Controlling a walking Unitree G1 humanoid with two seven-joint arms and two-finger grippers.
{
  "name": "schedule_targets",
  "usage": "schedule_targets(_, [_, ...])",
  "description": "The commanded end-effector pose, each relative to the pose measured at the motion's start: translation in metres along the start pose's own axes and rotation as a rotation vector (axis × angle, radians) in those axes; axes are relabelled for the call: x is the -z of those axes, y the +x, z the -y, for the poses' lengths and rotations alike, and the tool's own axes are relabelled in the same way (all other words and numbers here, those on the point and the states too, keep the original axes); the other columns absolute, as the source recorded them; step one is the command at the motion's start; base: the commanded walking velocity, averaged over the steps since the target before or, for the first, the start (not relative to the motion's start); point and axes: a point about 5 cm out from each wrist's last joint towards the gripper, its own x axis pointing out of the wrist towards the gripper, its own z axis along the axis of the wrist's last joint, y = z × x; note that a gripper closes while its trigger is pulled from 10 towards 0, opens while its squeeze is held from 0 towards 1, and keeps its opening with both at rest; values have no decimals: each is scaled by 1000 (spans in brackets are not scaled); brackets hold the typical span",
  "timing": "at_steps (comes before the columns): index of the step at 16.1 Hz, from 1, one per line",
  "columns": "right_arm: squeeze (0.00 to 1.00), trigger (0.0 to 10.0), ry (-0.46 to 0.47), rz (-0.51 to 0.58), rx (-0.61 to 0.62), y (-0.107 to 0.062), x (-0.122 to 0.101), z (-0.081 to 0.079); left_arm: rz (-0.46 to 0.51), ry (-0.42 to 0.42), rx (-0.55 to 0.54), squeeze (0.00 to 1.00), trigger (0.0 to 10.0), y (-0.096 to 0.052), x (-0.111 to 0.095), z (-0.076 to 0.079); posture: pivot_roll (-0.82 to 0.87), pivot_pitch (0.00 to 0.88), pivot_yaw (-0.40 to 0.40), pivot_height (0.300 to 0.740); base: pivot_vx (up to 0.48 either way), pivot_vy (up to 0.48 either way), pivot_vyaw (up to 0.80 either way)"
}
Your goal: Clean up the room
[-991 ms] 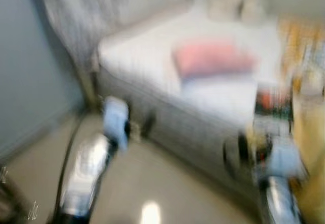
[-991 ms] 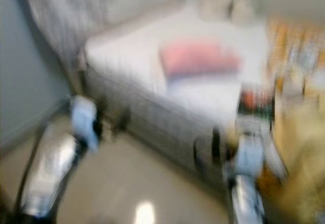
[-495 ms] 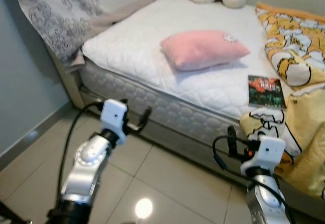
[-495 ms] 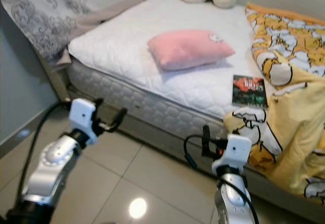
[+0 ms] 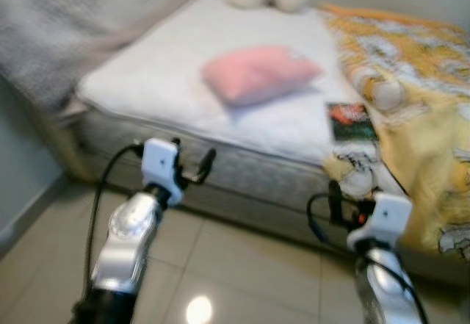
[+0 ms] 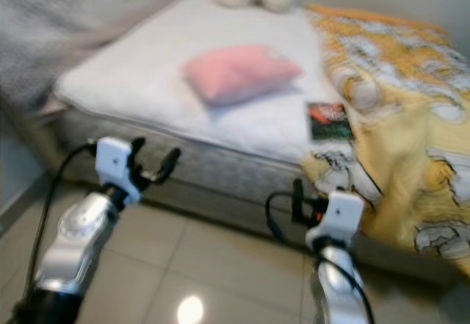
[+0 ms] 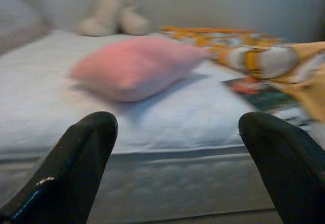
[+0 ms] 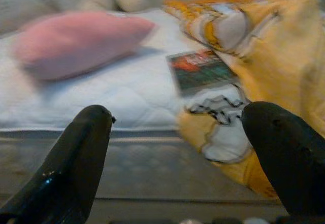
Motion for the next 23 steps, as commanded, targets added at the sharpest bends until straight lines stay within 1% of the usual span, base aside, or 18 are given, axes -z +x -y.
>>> schedule_targets(1, [188, 10000, 6, -9, -7, 2, 1, -4, 3, 21, -5, 0, 10000, 0, -4, -5, -35, 0, -14, 740, 304, 371, -775])
schedule_targets(4, [188, 10000, 15, 2, 11, 5, 0, -1, -10, 70, 2, 0, 10000, 4, -4, -4, -32, 0, -16, 740, 300, 344, -769])
schedule_targets(6, [180, 10000, -7, -8, 12, 6, 0, -1, -27, 83, -10, 0, 10000, 6, -3, -3, -32, 0, -17, 740, 0, 0, 0])
schedule_targets(9, [173, 10000, -15, -13, 12, 8, 0, -1, -25, 87, -14, 0, 10000, 6, -2, -1, -32, 0, -20, 740, 0, 0, 0])
schedule_targets(10, [169, 10000, -17, -11, 8, 9, 0, -1, -7, 67, -18, 0, 10000, 6, -4, 1, -31, 0, -23, 740, 0, 0, 0])
schedule_targets(15, [176, 10000, -24, -7, -4, 12, -2, -2, 29, 76, -37, 0, 10000, 9, -9, 1, -30, 0, -26, 740, 454, 0, 0])
schedule_targets(17, [176, 10000, -27, 1, -4, 14, -3, -3, 31, 51, -70, 0, 10000, 10, -10, -1, -30, 0, -26, 740, 454, 0, 0])
schedule_targets(18, [180, 10000, -31, 12, -5, 15, -5, -3, 33, 12, -110, 0, 10000, 11, -11, -3, -30, 0, -26, 740, 454, 0, 0])
schedule_targets(19, [180, 10000, -36, 19, -9, 17, -7, -3, 37, -1, -128, 0, 10000, 13, -12, -4, -30, 0, -27, 740, 450, 0, 0])
schedule_targets(20, [180, 10000, -43, 24, -12, 19, -9, -2, 21, 50, -144, 0, 10000, 14, -10, -6, -29, 0, -27, 740, 454, 0, 0])
schedule_targets(23, [176, 10000, -46, 25, -14, 20, -9, -1, 9, 22, -159, 0, 10000, 15, -8, -10, -27, 0, -29, 740, 453, 0, 0])
